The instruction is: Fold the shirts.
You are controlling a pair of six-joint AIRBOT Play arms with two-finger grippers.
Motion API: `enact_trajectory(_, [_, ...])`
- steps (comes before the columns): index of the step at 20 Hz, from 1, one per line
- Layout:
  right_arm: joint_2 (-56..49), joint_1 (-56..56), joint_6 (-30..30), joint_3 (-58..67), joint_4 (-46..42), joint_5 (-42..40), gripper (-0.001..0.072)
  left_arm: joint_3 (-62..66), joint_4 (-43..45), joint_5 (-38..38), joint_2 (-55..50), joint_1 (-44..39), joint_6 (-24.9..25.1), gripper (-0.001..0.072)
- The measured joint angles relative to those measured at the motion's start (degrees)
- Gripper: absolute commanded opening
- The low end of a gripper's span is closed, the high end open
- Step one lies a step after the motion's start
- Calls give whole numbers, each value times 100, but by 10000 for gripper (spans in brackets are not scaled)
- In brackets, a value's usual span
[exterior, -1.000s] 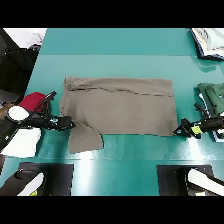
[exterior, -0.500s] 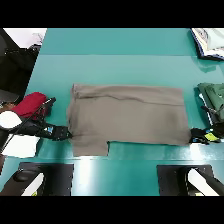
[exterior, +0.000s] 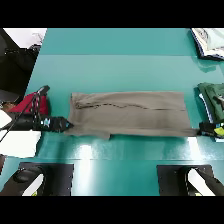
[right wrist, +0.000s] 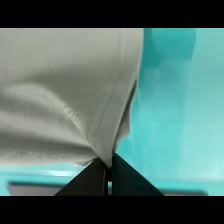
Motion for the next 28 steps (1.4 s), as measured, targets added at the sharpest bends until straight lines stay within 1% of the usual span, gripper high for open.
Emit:
enact_trajectory(4, [-824, 90, 11, 807, 514, -280, 17, 577, 17, 776, -1084, -7, 299, 29])
enact_trajectory(10, [-2179, 535, 105, 1954, 767, -581, 18, 1639, 37, 1587, -2796, -7, 551, 29])
enact_trajectory(14, [-2990, 748, 267, 2723, 813, -699, 19, 2083, 42, 2140, -3377, -9, 643, 29])
enact_trajectory(15, [-3141, 787, 293, 2894, 828, -730, 20, 2131, 44, 2286, -3442, -9, 656, 55])
enact_trajectory(16, [-3292, 817, 330, 3062, 861, -772, 34, 2170, 44, 2444, -3493, -9, 669, 338])
enact_trajectory(17, [-3418, 833, 385, 3213, 929, -861, 222, 2197, 57, 2597, -3530, -7, 675, 651])
enact_trajectory(18, [-3534, 824, 439, 3368, 1091, -964, 482, 2216, 63, 2686, -3554, -2, 675, 663])
enact_trajectory(19, [-3635, 793, 455, 3499, 1338, -1091, 533, 2247, 57, 2776, -3569, -4, 673, 640])
enact_trajectory(22, [-3838, 616, 492, 3856, 2057, -1316, 529, 2496, 48, 2730, -3595, -11, 654, 638])
enact_trajectory(23, [-3864, 544, 428, 3917, 2184, -1285, 528, 2614, 48, 2588, -3600, -9, 647, 586])
enact_trajectory(25, [-3888, 356, 223, 3943, 2330, -1012, 528, 2839, 28, 2262, -3604, -9, 634, 56])
enact_trajectory(26, [-3895, 238, 105, 3884, 2376, -820, 527, 2916, 7, 2094, -3609, -13, 634, 37])
enact_trajectory(28, [-3910, -24, -111, 3639, 2437, -538, 527, 3012, -66, 1860, -3609, -13, 634, 37])
